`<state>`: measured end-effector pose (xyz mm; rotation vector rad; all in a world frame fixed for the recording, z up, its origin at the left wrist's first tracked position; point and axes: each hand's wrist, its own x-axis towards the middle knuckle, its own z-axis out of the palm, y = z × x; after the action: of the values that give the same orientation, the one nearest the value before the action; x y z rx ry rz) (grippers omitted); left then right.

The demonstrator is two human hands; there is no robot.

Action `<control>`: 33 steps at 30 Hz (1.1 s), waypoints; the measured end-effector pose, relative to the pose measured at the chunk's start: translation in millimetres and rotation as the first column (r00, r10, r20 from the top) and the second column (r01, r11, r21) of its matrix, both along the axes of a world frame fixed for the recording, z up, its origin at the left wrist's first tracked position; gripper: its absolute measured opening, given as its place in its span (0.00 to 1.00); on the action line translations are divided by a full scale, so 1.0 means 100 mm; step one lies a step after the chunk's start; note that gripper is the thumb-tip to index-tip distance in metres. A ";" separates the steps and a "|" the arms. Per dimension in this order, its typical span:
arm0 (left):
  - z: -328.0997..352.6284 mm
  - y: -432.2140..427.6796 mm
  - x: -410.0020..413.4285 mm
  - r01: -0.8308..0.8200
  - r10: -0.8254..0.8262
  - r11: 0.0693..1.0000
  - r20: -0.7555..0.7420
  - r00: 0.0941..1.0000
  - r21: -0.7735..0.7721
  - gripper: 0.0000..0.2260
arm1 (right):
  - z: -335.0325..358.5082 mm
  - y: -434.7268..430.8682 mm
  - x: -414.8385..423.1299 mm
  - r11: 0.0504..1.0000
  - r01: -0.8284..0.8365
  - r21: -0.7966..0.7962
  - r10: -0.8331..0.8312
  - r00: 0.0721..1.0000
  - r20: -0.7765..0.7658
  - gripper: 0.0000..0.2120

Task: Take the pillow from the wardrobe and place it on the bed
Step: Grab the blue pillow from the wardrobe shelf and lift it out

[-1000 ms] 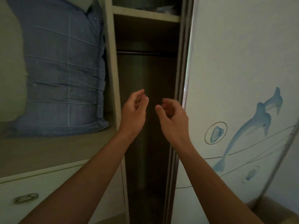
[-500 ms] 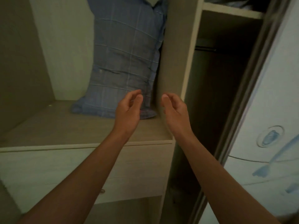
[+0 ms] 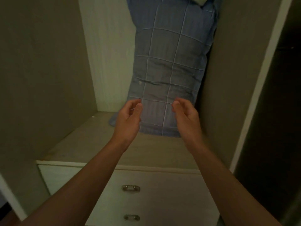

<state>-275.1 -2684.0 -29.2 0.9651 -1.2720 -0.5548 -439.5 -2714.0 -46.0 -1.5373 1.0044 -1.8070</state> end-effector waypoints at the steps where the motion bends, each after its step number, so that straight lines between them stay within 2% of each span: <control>1: 0.04 -0.06 0.00 -0.003 0.003 1.000 0.012 1.000 -0.012 0.09 | 0.00 -0.08 0.00 1.000 -0.006 0.003 0.006 1.000 0.000 0.13; 5: 0.22 -0.50 0.05 -0.041 0.042 0.998 0.030 0.999 -0.041 0.11 | 0.10 -0.56 -0.06 1.000 0.002 0.006 -0.002 1.000 -0.015 0.13; 9: 0.20 -0.88 0.07 -0.065 0.066 0.997 0.021 0.998 -0.030 0.11 | 0.13 -0.96 -0.17 1.000 0.026 -0.004 -0.026 0.999 -0.032 0.08; 19: 0.28 -1.91 0.22 -0.025 0.026 0.999 0.027 0.999 -0.031 0.12 | 0.14 -1.80 -0.21 0.988 0.156 -0.013 -0.157 0.987 -0.042 0.09; 25: 0.37 -2.56 0.38 0.019 -0.015 0.996 0.049 0.999 -0.084 0.10 | 0.25 -2.22 -0.18 0.955 0.296 0.029 -0.294 0.953 -0.070 0.27; 29: 0.39 -2.94 0.45 -0.015 0.031 0.994 0.157 0.987 -0.104 0.14 | 0.27 -2.48 -0.20 0.900 0.424 0.104 -0.404 0.899 -0.169 0.37; 31: 0.40 -3.15 0.47 -0.062 0.074 0.996 0.218 0.973 -0.062 0.20 | 0.27 -2.60 -0.23 0.873 0.473 0.119 -0.443 0.871 -0.211 0.43; 33: 0.43 -3.32 0.50 -0.130 0.122 0.991 0.294 0.948 0.007 0.34 | 0.27 -2.69 -0.26 0.857 0.499 0.126 -0.461 0.853 -0.244 0.48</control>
<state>-225.3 -3015.6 13.9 1.1738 -1.4558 -0.3367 -465.3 -2983.2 -18.6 -1.4643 1.7409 -1.8231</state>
